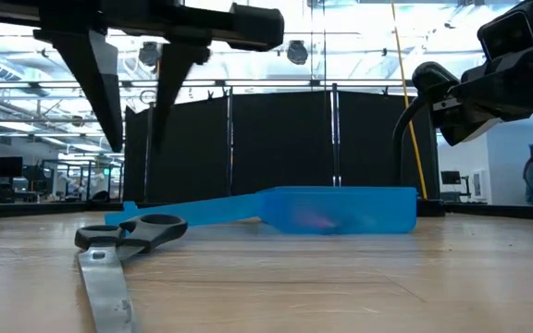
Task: Pick & place school supplies into a supply box
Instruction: Put the black scissors into the blue supply box
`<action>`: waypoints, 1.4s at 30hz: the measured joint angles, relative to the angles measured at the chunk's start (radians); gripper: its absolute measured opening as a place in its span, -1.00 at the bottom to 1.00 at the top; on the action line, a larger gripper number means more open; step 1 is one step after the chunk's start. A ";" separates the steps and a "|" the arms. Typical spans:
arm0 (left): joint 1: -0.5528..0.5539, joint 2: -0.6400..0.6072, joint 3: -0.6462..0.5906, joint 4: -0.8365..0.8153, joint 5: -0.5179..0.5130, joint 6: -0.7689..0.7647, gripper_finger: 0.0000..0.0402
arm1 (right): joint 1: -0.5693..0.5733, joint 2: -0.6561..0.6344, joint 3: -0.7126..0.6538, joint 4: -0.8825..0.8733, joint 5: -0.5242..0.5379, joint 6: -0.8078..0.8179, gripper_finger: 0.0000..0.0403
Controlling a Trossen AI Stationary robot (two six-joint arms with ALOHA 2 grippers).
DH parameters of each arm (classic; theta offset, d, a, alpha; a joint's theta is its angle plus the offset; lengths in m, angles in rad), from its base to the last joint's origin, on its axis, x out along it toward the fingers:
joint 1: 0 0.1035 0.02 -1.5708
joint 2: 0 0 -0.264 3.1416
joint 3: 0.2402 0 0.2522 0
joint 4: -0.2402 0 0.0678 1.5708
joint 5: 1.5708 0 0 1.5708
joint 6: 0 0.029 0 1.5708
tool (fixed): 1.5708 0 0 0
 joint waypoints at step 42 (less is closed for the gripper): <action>0.007 0.046 -0.240 0.335 -0.005 0.027 0.05 | 0.000 0.000 0.000 -0.025 0.000 0.000 -1.00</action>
